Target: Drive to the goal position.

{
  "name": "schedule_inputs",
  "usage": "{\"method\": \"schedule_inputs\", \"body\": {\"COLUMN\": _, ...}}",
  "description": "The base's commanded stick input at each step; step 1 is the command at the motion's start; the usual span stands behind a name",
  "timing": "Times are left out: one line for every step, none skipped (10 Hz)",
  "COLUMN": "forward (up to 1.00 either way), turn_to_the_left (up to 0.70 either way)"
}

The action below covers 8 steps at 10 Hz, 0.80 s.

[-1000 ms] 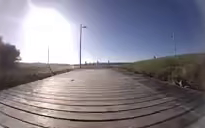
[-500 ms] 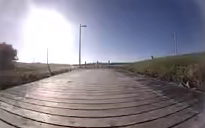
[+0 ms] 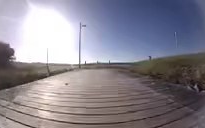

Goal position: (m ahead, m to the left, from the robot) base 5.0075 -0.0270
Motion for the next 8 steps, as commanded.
{"method": "schedule_inputs", "body": {"forward": 0.7, "turn_to_the_left": 0.0}}
{"method": "schedule_inputs", "body": {"forward": 0.7, "turn_to_the_left": 0.0}}
{"method": "schedule_inputs", "body": {"forward": 0.7, "turn_to_the_left": 0.0}}
{"method": "schedule_inputs", "body": {"forward": 0.7, "turn_to_the_left": 0.0}}
{"method": "schedule_inputs", "body": {"forward": 0.7, "turn_to_the_left": 0.0}}
{"method": "schedule_inputs", "body": {"forward": 0.7, "turn_to_the_left": 0.0}}
{"method": "schedule_inputs", "body": {"forward": 0.7, "turn_to_the_left": 0.0}}
{"method": "schedule_inputs", "body": {"forward": 0.7, "turn_to_the_left": 0.0}}
